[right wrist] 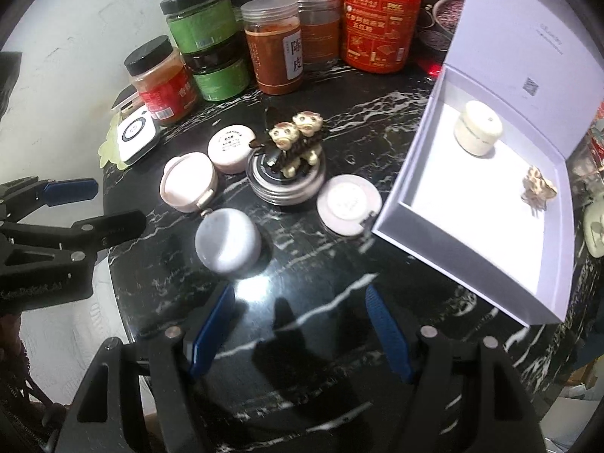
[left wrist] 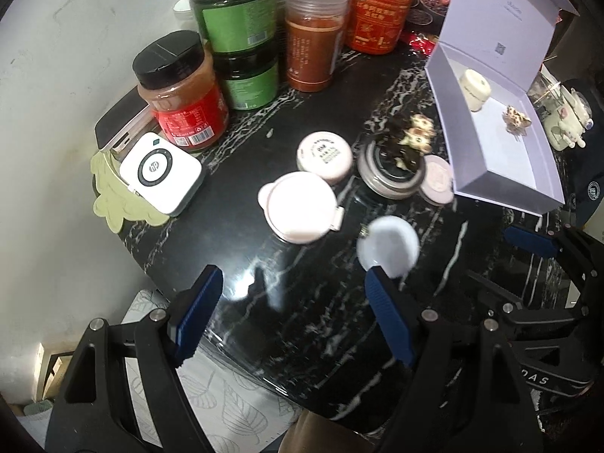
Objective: Organize objects
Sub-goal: 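Grasp the pink compact with the left tool while the right tool grasps the white round jar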
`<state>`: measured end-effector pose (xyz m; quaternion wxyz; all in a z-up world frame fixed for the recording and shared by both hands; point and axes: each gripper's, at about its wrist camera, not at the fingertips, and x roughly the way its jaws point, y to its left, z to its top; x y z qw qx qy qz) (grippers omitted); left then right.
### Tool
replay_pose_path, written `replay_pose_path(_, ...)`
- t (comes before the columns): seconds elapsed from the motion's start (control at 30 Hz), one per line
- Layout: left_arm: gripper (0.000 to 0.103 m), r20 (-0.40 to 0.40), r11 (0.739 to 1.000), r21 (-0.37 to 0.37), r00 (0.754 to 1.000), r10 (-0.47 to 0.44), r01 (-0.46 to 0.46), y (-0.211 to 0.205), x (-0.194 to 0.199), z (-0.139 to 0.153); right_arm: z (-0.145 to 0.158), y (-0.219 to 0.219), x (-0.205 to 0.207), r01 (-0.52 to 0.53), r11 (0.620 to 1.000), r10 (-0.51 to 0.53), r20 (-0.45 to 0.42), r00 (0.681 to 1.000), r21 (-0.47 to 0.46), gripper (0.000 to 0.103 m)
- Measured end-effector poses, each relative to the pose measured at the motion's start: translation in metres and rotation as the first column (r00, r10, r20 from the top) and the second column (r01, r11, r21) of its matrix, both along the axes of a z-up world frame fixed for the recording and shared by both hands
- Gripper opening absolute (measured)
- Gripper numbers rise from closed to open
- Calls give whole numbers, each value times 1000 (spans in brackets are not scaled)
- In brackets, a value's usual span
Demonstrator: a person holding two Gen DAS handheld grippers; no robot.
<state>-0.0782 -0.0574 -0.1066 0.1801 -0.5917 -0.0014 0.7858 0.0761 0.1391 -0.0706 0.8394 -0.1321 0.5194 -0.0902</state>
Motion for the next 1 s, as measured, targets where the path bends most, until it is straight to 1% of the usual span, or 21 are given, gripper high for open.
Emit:
replay_pose_path(0.2, 77, 20, 1000, 8, 1000, -23, 23, -4, -21, -13, -9, 6, 15, 24, 1000, -24, -11, 1000, 16, 73)
replay_pose_path(0.4, 77, 16, 998, 21, 998, -64, 63, -3, -37, -19, -16, 16, 27, 28, 999, -28, -21, 999, 25, 73)
replay_pose_path(0.53, 77, 29, 996, 38, 996, -82, 81, -3, -45, -24, -23, 23, 34, 32, 999, -31, -35, 999, 28, 73)
replay_pose_path(0.57, 77, 33, 995, 48, 996, -88, 86, -2, -47, -26, -25, 26, 36, 271, 952, -266, -53, 962, 138, 73)
replay_pose_path(0.77, 77, 53, 984, 107, 987, -150, 144, 3, -56, -37, -37, 30, 48, 270, 953, -261, -77, 962, 139, 73)
replay_pose_path(0.9, 77, 63, 980, 99, 982, -178, 171, 7, -59, -44, -45, 28, 51, 281, 948, -270, -88, 959, 147, 73)
replay_pose_path(0.93, 77, 69, 980, 100, 982, -178, 171, 8, -60, -46, -46, 27, 51, 282, 947, -271, -90, 958, 151, 72)
replay_pose_path(1.0, 77, 85, 980, 103, 980, -177, 168, 9, -62, -51, -47, 26, 50, 276, 944, -264, -91, 960, 179, 66)
